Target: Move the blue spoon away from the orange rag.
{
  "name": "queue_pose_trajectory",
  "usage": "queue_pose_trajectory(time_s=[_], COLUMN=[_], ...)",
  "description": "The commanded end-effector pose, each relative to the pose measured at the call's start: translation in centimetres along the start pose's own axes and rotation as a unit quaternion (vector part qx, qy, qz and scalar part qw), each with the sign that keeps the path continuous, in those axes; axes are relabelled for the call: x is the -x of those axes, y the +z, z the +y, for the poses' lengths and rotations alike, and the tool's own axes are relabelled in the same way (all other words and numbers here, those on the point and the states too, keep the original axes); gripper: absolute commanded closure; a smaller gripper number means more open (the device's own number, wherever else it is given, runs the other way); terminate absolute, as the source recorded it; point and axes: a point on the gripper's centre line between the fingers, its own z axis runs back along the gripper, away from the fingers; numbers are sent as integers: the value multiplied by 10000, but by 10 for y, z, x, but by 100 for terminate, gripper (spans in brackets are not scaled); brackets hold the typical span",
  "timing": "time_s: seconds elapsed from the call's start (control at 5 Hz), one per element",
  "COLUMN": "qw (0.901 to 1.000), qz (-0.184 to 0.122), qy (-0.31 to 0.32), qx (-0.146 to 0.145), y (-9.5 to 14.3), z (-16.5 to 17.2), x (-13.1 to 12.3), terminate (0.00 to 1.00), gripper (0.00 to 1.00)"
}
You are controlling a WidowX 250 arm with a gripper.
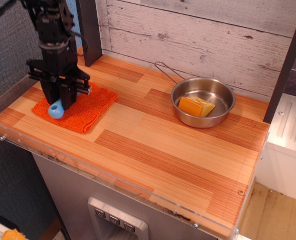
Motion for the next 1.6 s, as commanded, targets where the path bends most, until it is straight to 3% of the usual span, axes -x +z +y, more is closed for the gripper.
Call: queue_pose_trajectory(time_s=[0.0, 0.4, 0.6, 0.8, 1.0, 1.4], qw=[9964, 9887, 9870, 9905, 9927, 9972], qz=[-417, -391, -452, -400, -300, -243], qy=[-459, -1029, -1258, -1174, -1063, -616], qx=[586, 1015, 888, 586, 482, 355], y=[50, 37, 34, 33, 26, 22], z=[-85, -181, -230, -265, -272, -246], x=[23, 53, 59, 62, 60, 56], terminate=[0, 0, 0, 0, 0, 0], gripper=[100, 100, 100, 100, 100, 100])
